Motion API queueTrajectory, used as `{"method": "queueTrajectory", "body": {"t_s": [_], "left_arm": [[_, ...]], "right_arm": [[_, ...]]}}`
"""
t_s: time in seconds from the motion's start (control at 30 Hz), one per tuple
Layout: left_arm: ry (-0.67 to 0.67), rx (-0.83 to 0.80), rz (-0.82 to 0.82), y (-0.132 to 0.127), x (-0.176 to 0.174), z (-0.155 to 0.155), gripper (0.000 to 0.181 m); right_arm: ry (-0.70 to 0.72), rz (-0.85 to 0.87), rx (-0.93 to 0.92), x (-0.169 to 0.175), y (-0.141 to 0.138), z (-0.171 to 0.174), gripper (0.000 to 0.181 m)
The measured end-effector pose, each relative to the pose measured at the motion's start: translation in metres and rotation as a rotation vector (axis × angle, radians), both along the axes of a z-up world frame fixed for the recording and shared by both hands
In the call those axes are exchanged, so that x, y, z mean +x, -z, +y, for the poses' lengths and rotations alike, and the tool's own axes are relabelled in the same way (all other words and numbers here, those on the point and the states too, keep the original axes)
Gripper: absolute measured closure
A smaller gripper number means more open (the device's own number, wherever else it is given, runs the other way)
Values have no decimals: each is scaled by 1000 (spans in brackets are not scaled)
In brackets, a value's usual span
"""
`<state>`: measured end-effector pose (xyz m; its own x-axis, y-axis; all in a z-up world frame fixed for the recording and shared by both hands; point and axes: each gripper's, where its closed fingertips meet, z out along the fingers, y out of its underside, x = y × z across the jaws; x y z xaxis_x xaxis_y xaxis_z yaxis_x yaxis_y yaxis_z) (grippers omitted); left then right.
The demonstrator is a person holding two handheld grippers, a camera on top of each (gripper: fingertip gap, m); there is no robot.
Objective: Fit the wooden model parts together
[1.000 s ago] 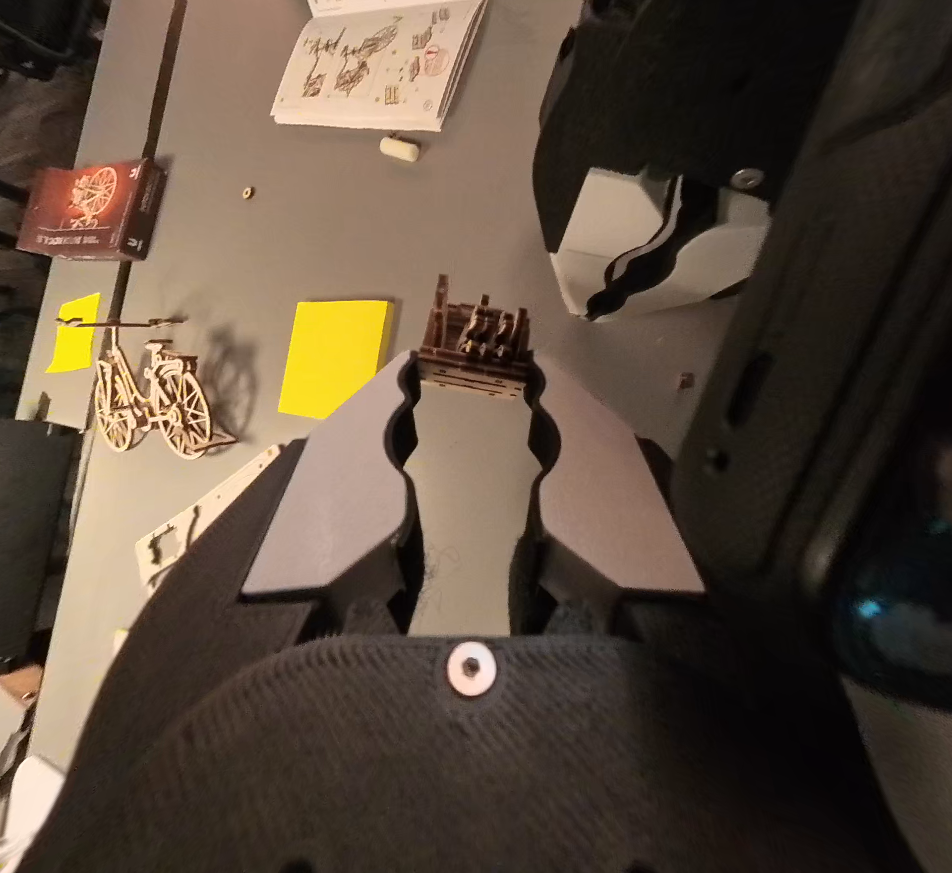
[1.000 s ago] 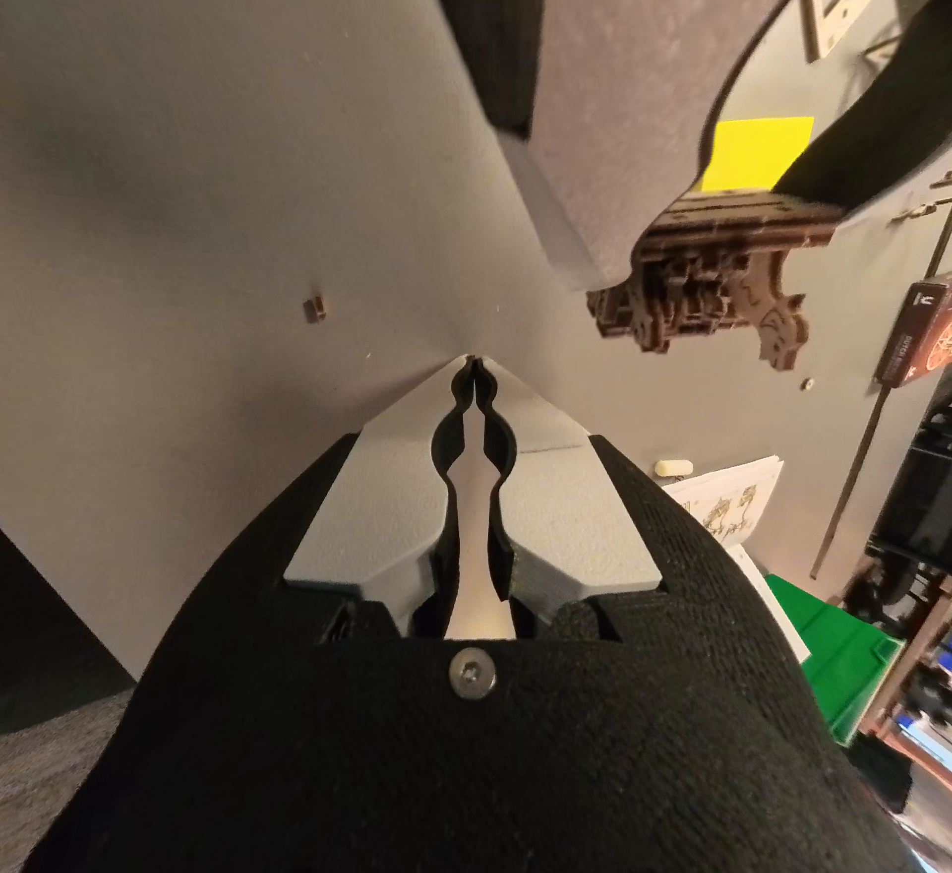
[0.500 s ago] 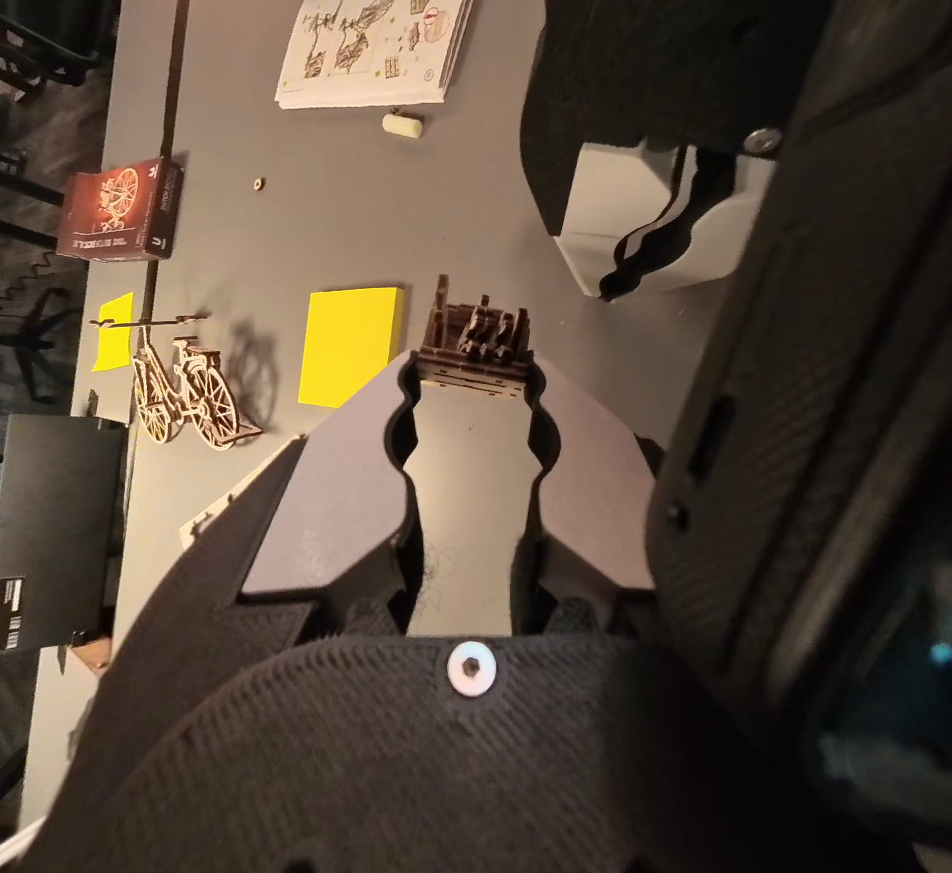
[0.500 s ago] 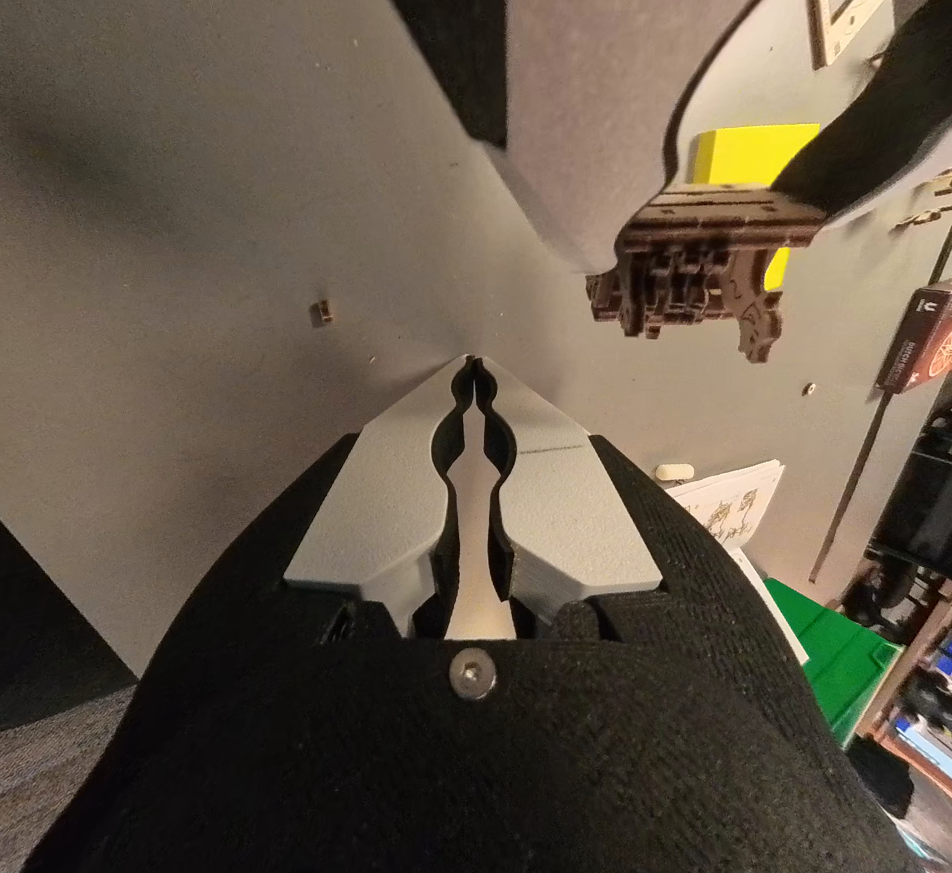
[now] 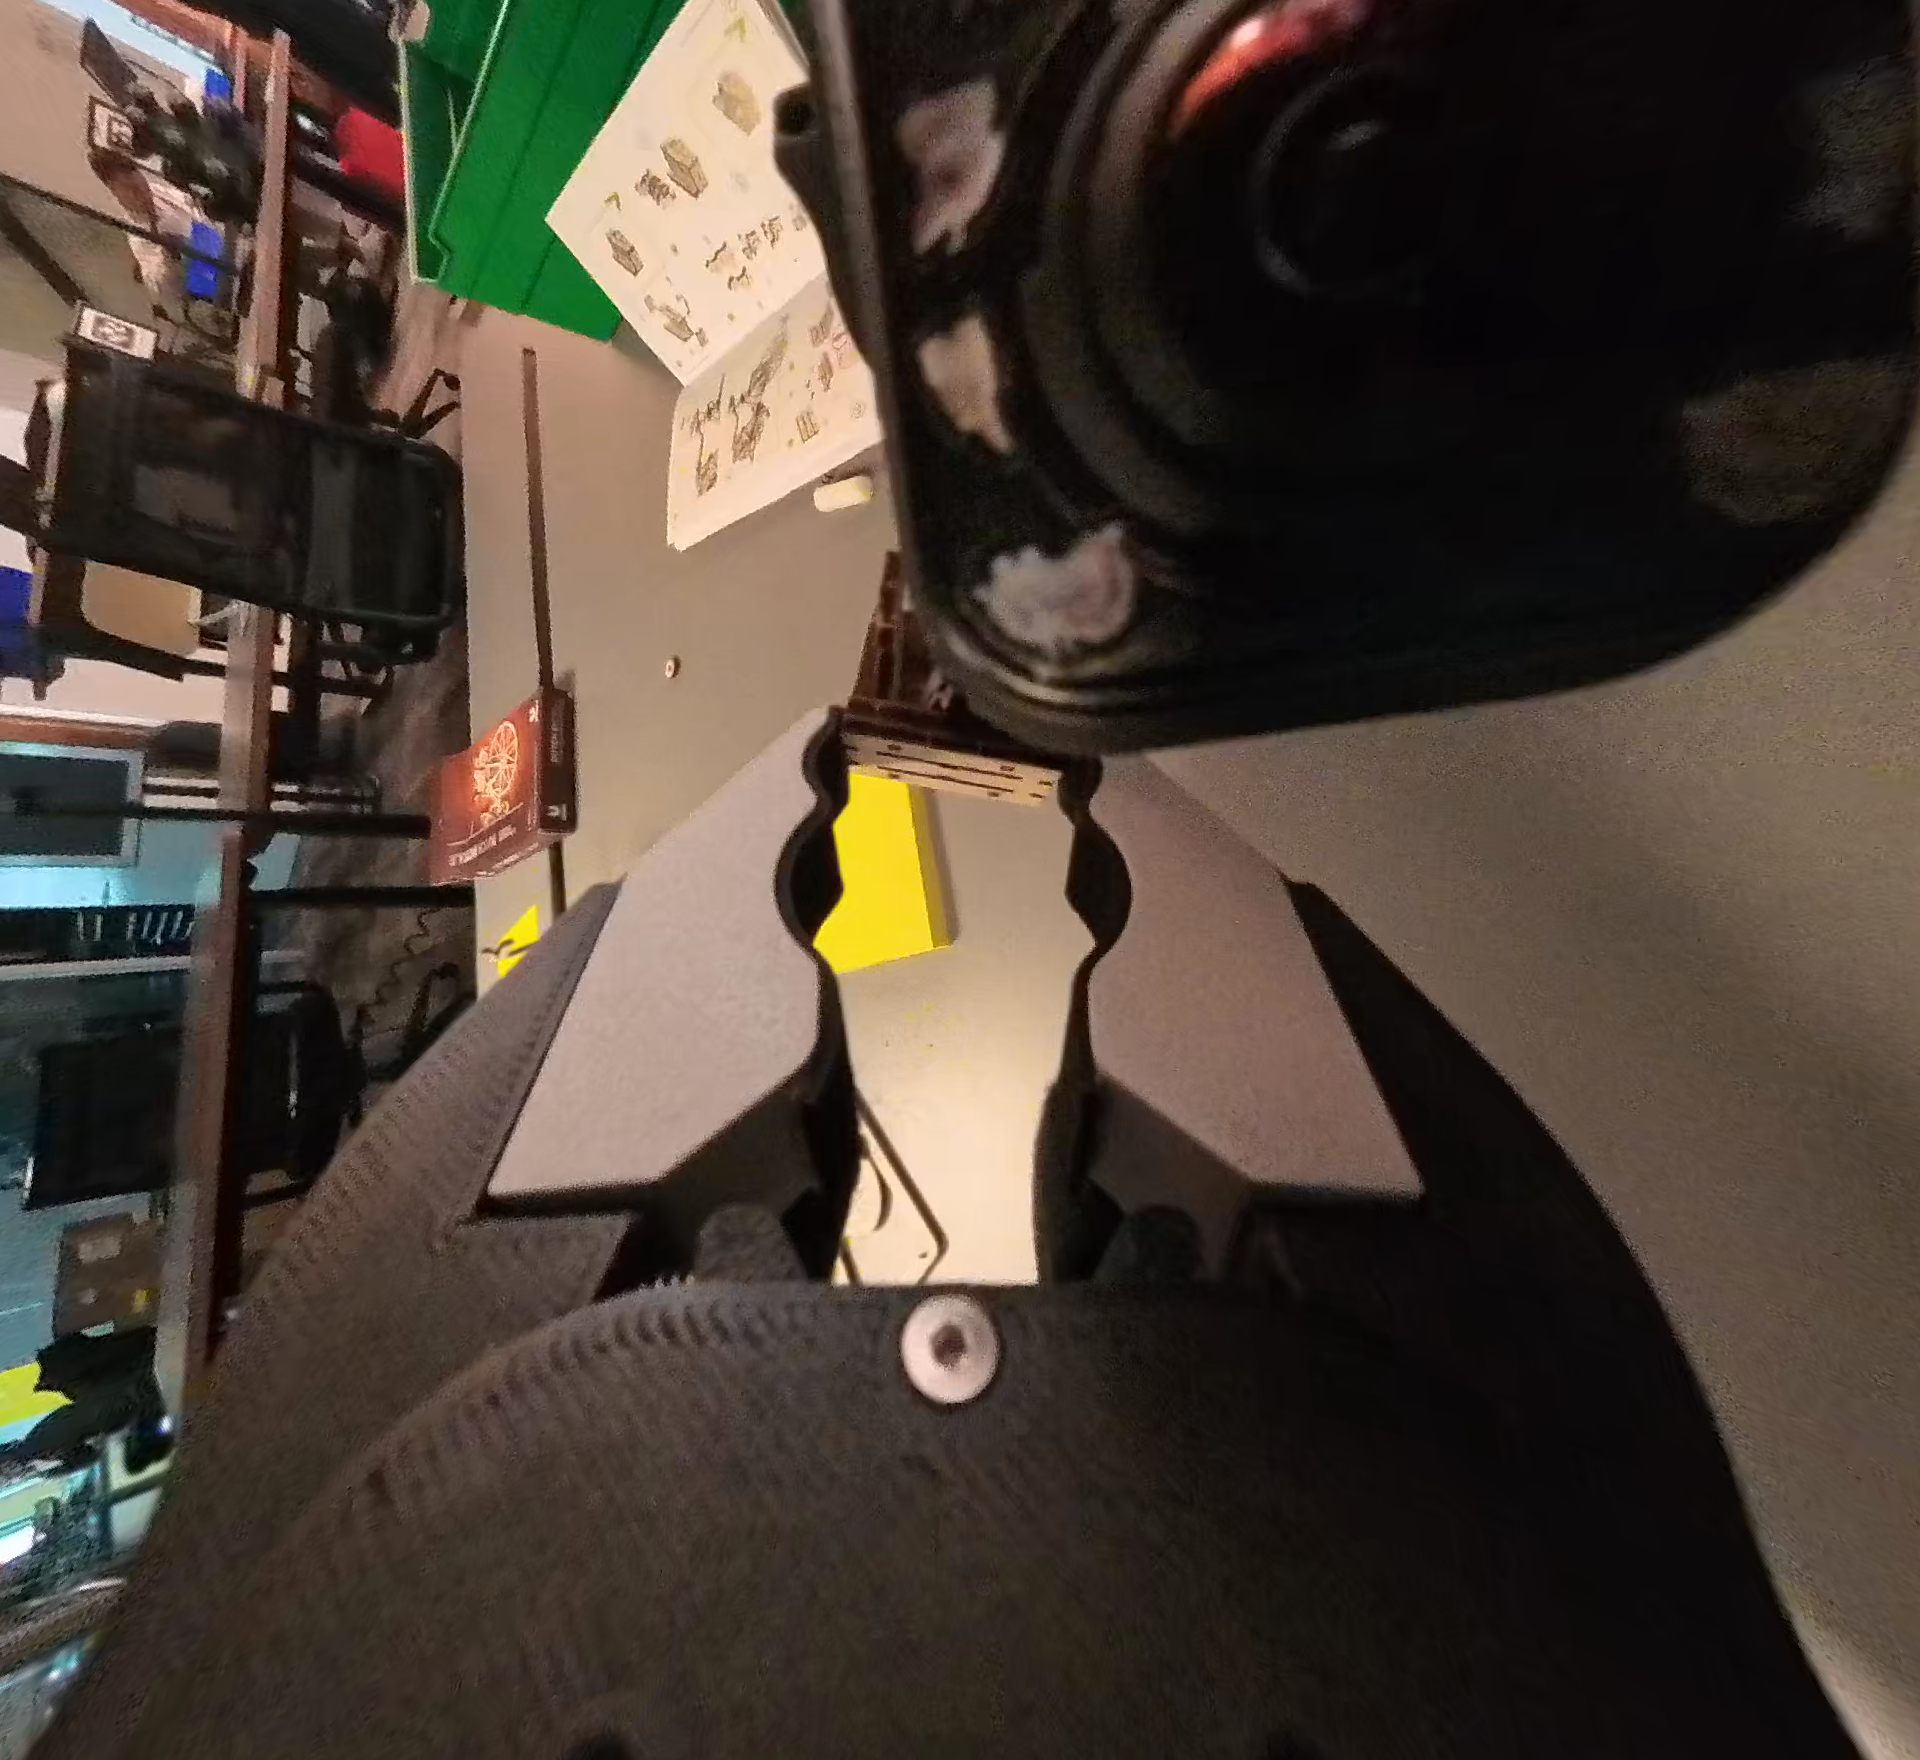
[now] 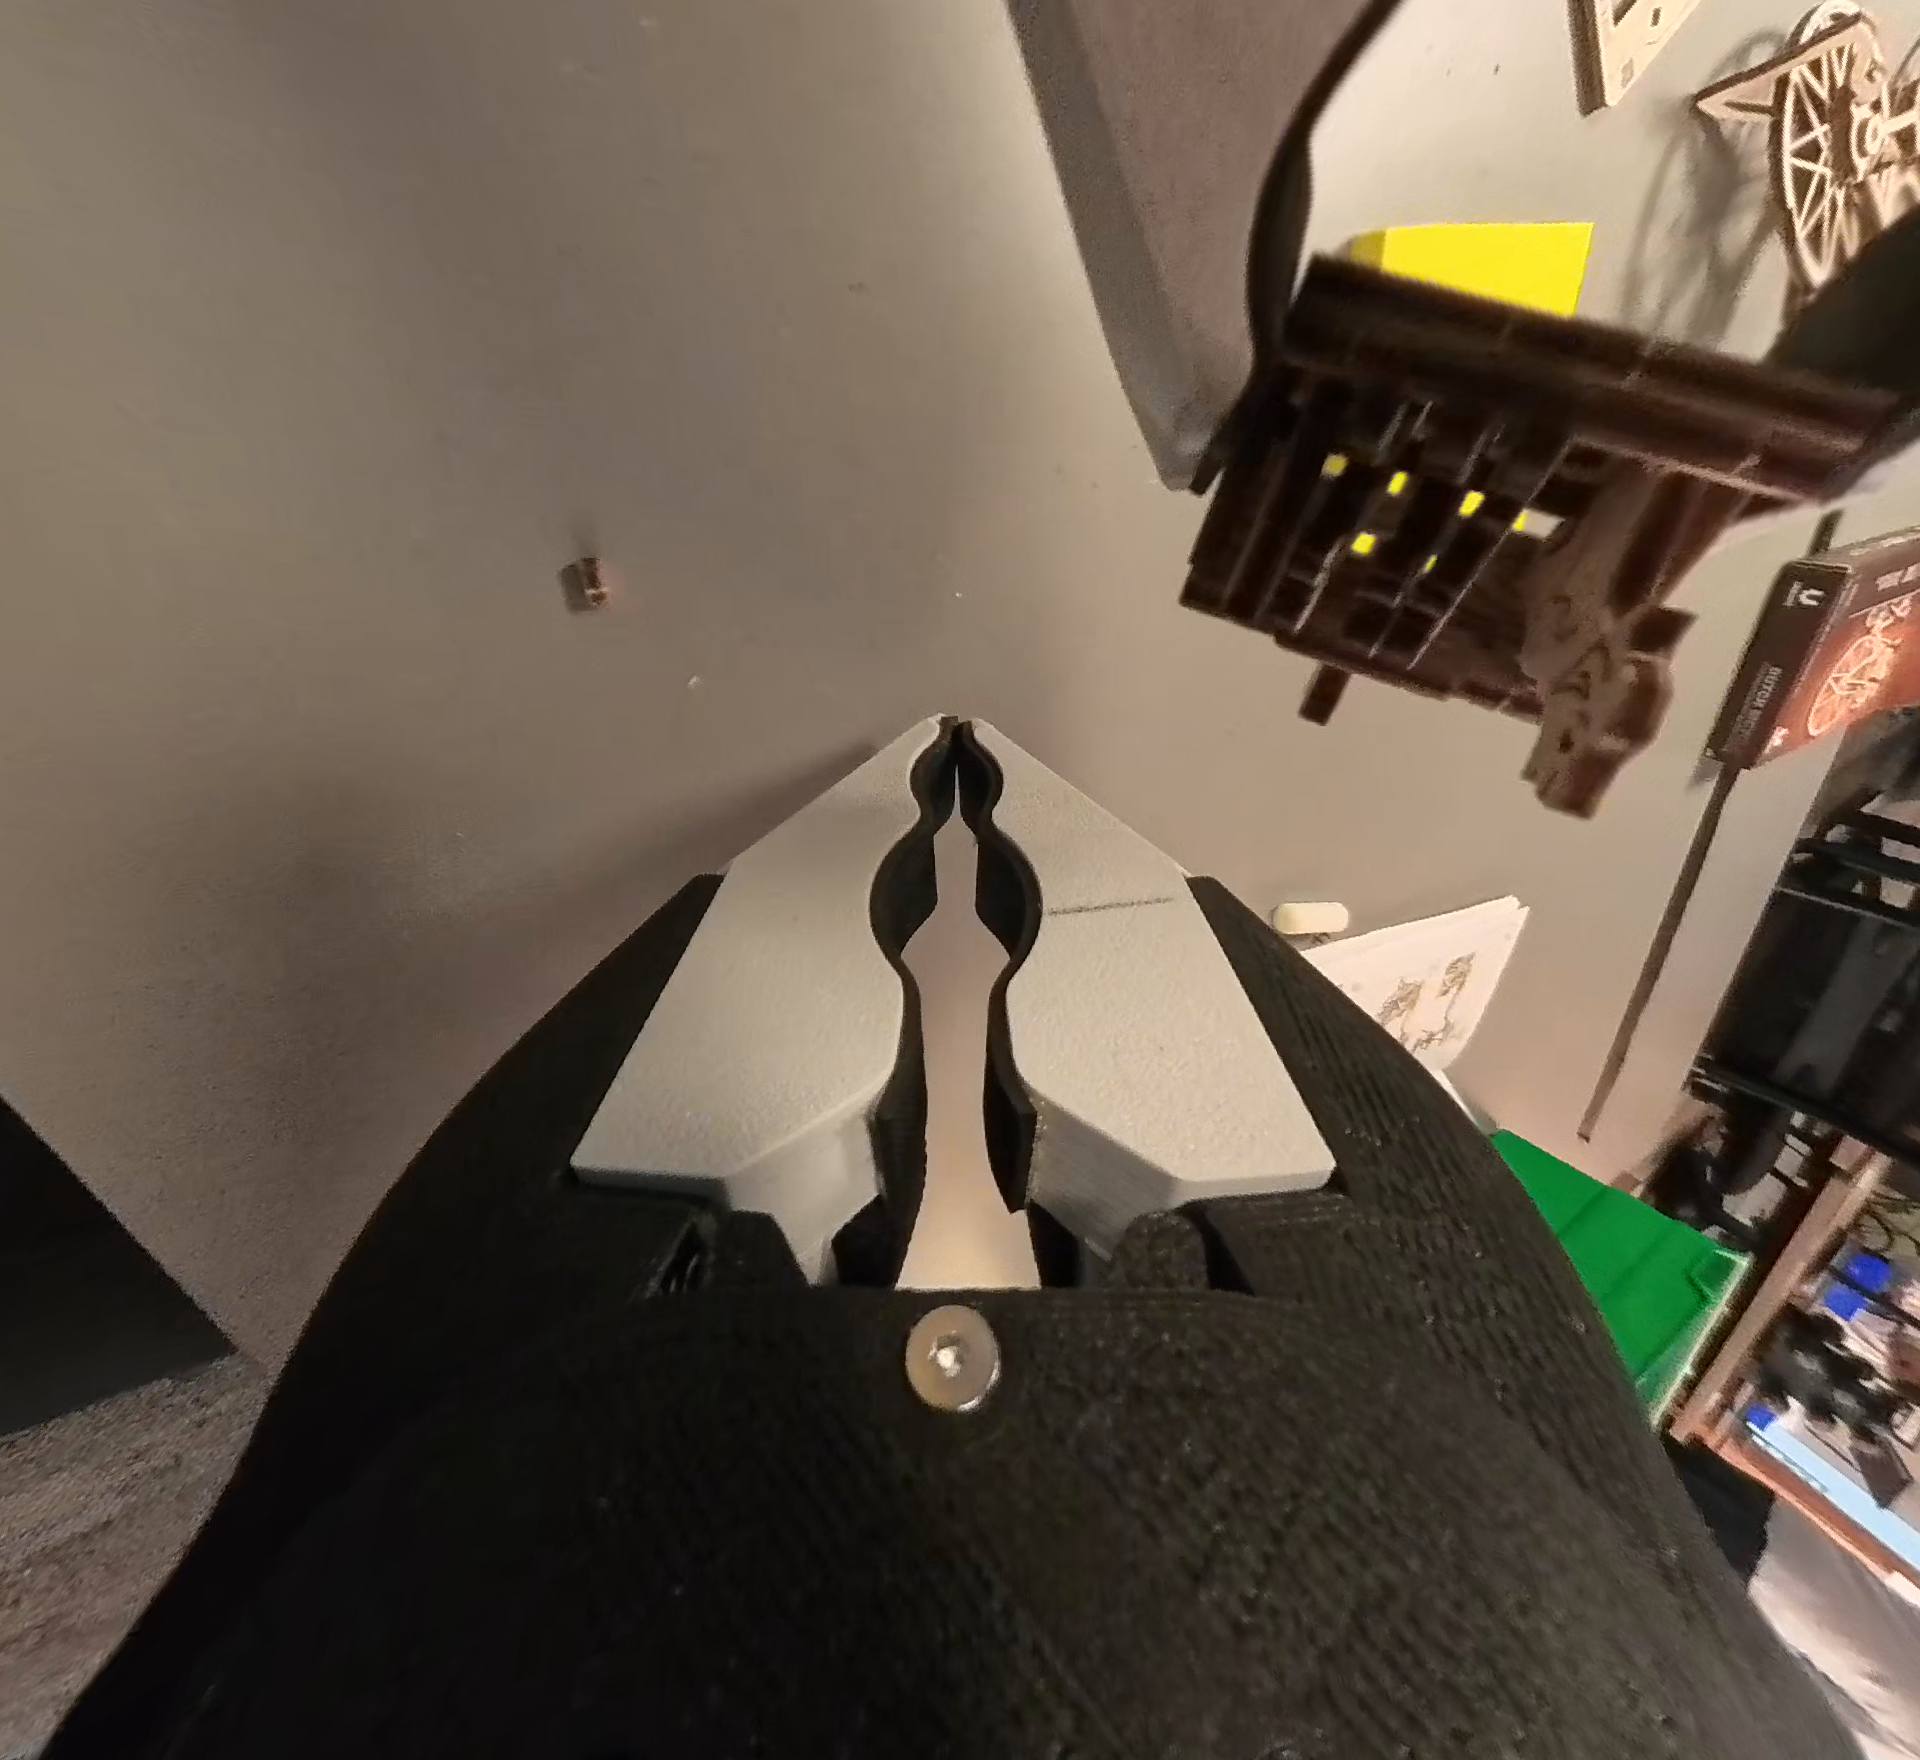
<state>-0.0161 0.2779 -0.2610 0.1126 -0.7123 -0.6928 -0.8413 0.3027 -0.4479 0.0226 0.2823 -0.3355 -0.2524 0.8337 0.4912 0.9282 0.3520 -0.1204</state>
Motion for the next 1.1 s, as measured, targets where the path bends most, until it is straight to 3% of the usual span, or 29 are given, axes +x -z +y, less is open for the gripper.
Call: {"method": "queueTrajectory", "body": {"t_s": [0.43, 0.8, 1.1], "left_arm": [[83, 48, 41, -27, 17, -6, 142], [86, 32, 39, -28, 18, -8, 141], [108, -232, -100, -21, 23, -18, 142]], "right_arm": [[21, -30, 53, 1, -7, 14, 181], [27, -22, 60, 0, -11, 16, 181], [21, -2, 56, -3, -15, 12, 181]]}}
